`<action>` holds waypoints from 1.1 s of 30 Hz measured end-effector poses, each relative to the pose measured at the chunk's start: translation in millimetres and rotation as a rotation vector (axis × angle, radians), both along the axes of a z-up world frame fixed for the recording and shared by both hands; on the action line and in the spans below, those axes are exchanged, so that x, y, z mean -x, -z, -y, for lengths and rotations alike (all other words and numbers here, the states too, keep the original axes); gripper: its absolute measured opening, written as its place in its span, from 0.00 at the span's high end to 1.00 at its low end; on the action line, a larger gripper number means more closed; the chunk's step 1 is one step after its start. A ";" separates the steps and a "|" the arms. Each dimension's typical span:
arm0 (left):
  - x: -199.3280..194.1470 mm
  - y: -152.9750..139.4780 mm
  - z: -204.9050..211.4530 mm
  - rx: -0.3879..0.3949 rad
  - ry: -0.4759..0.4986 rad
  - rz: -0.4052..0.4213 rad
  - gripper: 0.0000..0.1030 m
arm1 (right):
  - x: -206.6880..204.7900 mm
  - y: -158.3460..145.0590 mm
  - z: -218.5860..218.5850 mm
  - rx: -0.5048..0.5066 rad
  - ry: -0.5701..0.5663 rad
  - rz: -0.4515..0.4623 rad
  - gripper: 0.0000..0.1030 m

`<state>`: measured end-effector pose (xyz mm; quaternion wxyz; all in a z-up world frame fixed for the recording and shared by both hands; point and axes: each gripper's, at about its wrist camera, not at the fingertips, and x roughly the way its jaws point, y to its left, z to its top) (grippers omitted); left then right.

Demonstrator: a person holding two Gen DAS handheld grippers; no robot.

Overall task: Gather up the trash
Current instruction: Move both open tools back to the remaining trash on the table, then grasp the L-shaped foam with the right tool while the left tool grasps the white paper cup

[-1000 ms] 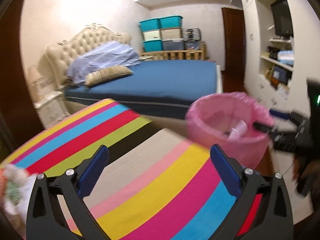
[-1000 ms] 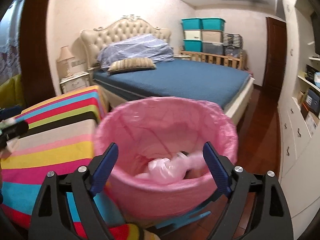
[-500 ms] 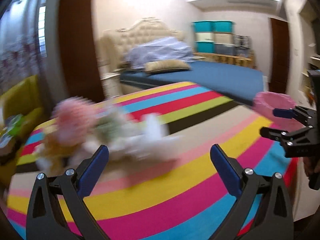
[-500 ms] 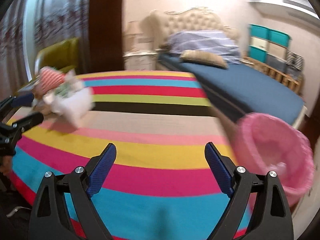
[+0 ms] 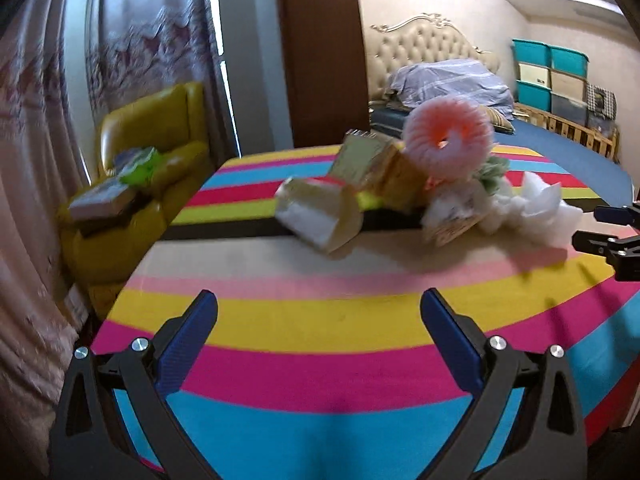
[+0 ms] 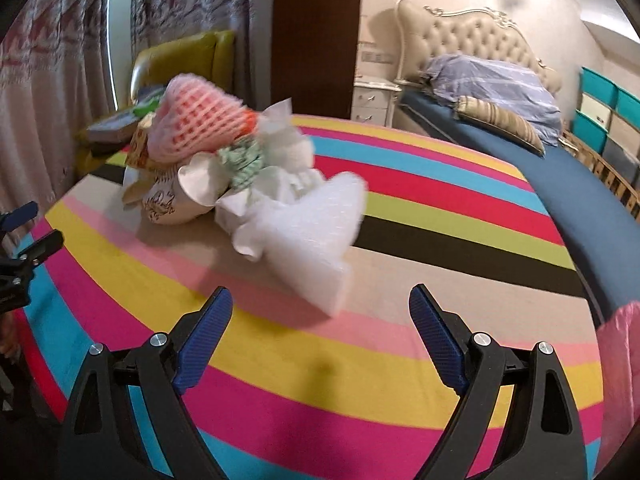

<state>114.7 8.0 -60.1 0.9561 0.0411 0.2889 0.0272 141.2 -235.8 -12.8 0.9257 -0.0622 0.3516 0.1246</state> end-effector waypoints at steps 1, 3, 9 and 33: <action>2.9 1.6 -5.4 0.007 -0.006 -0.006 0.05 | -4.8 1.8 -4.1 0.005 0.003 -0.011 0.18; 7.1 5.7 -9.3 0.018 -0.008 -0.015 0.05 | -9.3 5.0 -8.8 0.003 0.007 -0.025 0.19; 5.9 6.7 -12.2 0.076 0.006 -0.038 0.05 | -22.2 9.0 -17.0 0.021 0.003 -0.041 0.20; -120.0 9.3 117.6 0.048 0.149 -0.154 0.15 | -71.3 21.7 12.0 -0.070 0.122 -0.139 0.52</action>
